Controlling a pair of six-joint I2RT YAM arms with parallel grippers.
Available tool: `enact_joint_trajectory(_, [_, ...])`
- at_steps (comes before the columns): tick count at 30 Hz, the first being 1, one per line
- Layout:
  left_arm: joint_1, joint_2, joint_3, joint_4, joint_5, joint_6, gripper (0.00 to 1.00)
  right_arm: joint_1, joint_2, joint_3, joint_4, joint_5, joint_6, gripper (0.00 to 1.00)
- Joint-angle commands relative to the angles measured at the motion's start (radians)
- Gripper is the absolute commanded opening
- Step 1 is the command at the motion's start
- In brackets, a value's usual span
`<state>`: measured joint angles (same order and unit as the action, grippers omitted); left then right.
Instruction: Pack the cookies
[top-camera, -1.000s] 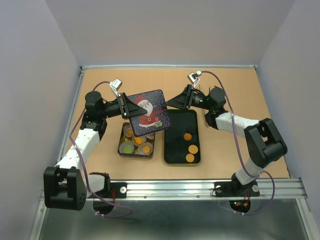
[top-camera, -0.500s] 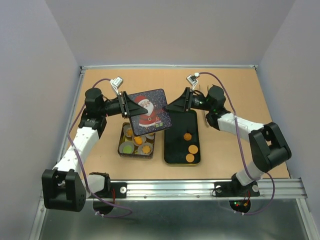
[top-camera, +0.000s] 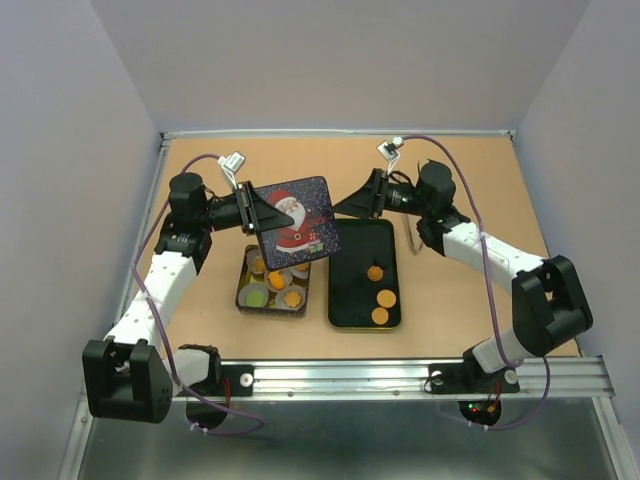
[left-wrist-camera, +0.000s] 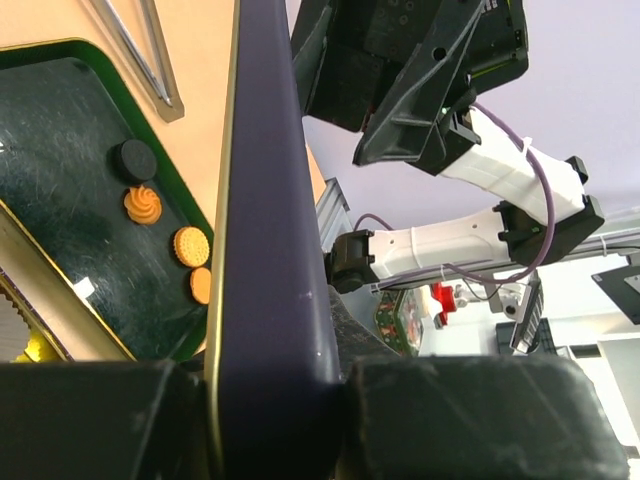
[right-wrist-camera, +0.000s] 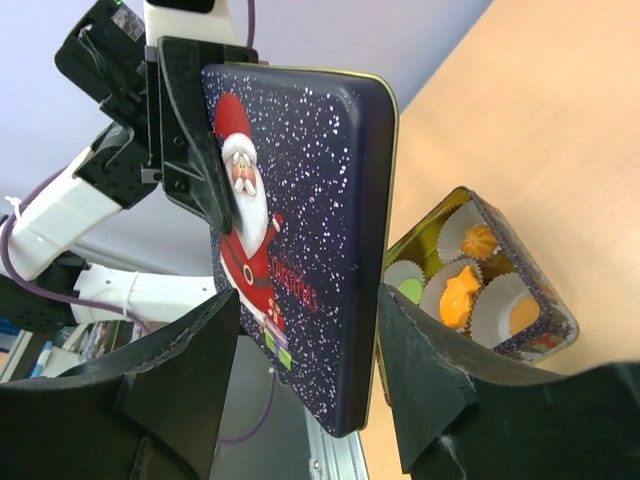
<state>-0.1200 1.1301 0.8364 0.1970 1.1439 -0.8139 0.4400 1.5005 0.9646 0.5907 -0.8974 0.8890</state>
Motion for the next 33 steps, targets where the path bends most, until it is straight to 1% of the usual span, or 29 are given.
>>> enact_joint_trajectory(1, [-0.001,-0.009,0.053,0.061,0.03,-0.007,0.0,0.022,0.023,0.037,0.018,-0.001,-0.01,0.62])
enact_joint_trajectory(4, [-0.004,-0.01,0.044,0.074,0.03,-0.016,0.0,0.035,0.044,0.055,0.018,-0.009,-0.007,0.62])
enact_joint_trajectory(9, [-0.012,-0.006,0.027,0.143,0.03,-0.064,0.0,0.072,0.086,0.077,0.021,-0.021,-0.009,0.6])
enact_joint_trajectory(10, [-0.012,-0.004,0.03,0.145,0.031,-0.064,0.0,0.081,0.089,0.079,0.023,-0.02,-0.009,0.56])
enact_joint_trajectory(15, [-0.013,0.007,0.02,0.153,0.039,-0.059,0.0,0.098,0.096,0.077,0.052,-0.015,0.004,0.43])
enact_joint_trajectory(18, [-0.013,0.013,-0.006,0.162,0.039,-0.062,0.0,0.098,0.098,0.065,0.057,-0.023,-0.001,0.37])
enact_joint_trajectory(19, [-0.013,0.013,-0.016,0.166,0.039,-0.061,0.0,0.098,0.098,0.057,0.057,-0.024,-0.002,0.33])
enact_joint_trajectory(22, [-0.013,0.016,-0.049,0.18,0.037,-0.057,0.0,0.098,0.095,0.027,0.06,-0.031,-0.007,0.28])
enact_joint_trajectory(25, [-0.012,0.02,-0.077,0.18,0.033,-0.044,0.06,0.098,0.08,0.007,0.066,-0.029,-0.002,0.26])
enact_joint_trajectory(26, [-0.012,0.028,-0.085,0.18,0.033,-0.041,0.11,0.1,0.075,-0.004,0.067,-0.029,-0.002,0.23])
enact_joint_trajectory(27, [-0.012,0.028,-0.088,0.182,0.03,-0.036,0.15,0.098,0.072,-0.007,0.069,-0.029,-0.002,0.21])
enact_joint_trajectory(29, [-0.012,0.037,-0.092,0.18,0.025,-0.027,0.21,0.1,0.063,-0.015,0.07,-0.028,0.002,0.15])
enact_joint_trajectory(31, [-0.012,0.045,-0.092,0.173,0.017,-0.01,0.24,0.098,0.061,-0.015,0.07,-0.025,0.005,0.1])
enact_joint_trajectory(33, [-0.01,0.056,-0.08,0.13,0.001,0.015,0.27,0.098,0.063,-0.02,0.072,-0.02,0.011,0.06])
